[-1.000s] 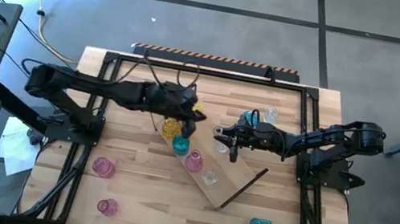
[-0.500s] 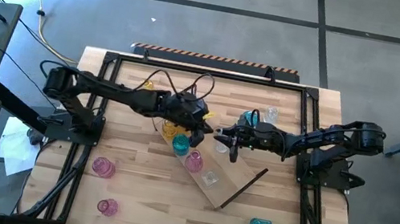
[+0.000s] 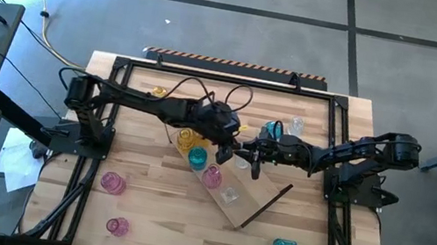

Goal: Sort vases onto shelf
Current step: Put the left crystal vase on the shelf

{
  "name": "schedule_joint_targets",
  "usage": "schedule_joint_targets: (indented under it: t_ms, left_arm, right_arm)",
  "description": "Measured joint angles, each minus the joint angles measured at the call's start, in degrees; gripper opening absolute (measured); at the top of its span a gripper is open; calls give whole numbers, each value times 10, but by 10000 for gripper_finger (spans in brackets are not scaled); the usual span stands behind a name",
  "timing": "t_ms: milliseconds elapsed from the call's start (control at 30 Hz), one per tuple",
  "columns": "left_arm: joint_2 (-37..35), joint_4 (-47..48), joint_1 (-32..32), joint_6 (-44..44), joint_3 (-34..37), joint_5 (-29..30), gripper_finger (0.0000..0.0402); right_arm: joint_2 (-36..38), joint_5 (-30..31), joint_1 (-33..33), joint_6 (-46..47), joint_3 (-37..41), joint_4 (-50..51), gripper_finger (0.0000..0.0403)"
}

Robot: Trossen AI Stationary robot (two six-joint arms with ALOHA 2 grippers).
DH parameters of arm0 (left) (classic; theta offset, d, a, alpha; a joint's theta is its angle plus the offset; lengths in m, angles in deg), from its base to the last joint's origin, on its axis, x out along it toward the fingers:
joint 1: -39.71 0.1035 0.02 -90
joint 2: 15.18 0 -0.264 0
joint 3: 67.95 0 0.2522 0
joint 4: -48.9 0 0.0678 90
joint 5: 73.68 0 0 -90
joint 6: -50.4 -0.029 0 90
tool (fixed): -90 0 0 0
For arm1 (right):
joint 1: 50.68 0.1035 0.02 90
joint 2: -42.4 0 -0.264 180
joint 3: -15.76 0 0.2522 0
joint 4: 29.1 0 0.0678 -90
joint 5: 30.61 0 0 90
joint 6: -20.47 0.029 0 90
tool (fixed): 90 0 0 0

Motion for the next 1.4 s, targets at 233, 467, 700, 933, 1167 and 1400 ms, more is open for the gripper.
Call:
schedule_joint_targets:
  t_ms: [233, 467, 700, 933, 1167, 1400]
  left_arm:
    - [7, 22, 5, -15, -27, -1, 0]
    - [6, 70, 7, -20, -29, 22, 0]
    - [6, 81, 7, -39, -29, 26, 0]
    - [6, 63, 6, -28, -29, 3, 0]
    - [6, 54, 0, -13, -28, -4, 0]
    - [8, 53, -4, -13, -28, -13, 0]
  right_arm:
    - [0, 2, 10, 0, -2, -7, 81]
    - [1, 4, 12, -5, -2, -8, 81]
    - [1, 4, 14, -8, -2, -4, 81]
    - [1, 4, 14, -11, -2, -5, 81]
    - [1, 2, 14, -11, -2, -7, 81]
    - [-1, -1, 15, -11, -4, -7, 81]
